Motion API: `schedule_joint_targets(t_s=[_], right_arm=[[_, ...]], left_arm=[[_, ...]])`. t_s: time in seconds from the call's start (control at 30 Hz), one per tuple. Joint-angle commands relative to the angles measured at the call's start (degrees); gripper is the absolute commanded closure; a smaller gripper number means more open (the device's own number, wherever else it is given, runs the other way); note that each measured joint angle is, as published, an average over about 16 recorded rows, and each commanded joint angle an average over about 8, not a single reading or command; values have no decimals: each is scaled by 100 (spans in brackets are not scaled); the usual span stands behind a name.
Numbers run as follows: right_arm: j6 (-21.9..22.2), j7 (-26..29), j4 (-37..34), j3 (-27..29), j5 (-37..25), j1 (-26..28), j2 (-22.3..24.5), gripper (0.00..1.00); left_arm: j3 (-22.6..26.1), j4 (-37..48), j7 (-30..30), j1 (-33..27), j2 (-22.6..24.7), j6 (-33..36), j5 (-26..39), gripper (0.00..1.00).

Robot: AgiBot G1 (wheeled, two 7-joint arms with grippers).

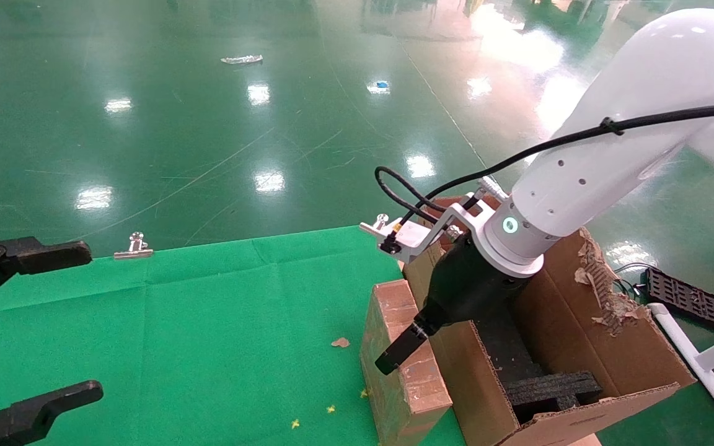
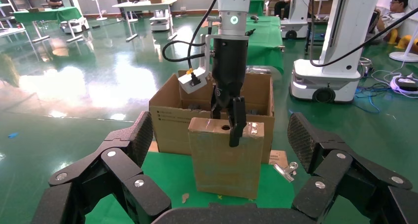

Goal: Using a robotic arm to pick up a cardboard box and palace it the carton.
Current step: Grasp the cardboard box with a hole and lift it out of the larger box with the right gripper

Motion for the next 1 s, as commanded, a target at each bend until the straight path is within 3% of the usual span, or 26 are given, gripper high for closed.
schedule_joint_targets(t_s=[0.03, 0.13, 0.2, 0.27, 0.4, 0.53, 1.0], right_arm=[[14, -7, -21, -17, -20, -34, -33, 22], [17, 6, 45, -53, -125, -22, -54, 60], [17, 45, 112, -75, -192, -6, -55, 85], [16, 101, 185, -93, -243, 11, -47, 98], [7, 205, 317, -115, -283, 28, -1, 100], [-8, 262, 391, -139, -297, 14, 45, 100], [-19, 295, 401, -211, -352, -72, 96, 100]], left_arm=[[1, 0, 0, 0, 0, 0, -1, 0], [2, 0, 1, 0, -1, -1, -1, 5], [3, 0, 1, -1, -1, -1, -2, 19], [4, 0, 2, -1, -1, -2, -2, 37], [5, 0, 3, -1, -2, -2, -3, 80], [7, 0, 3, -1, -3, -3, -5, 98], [12, 0, 6, -3, -5, -5, -8, 100]])
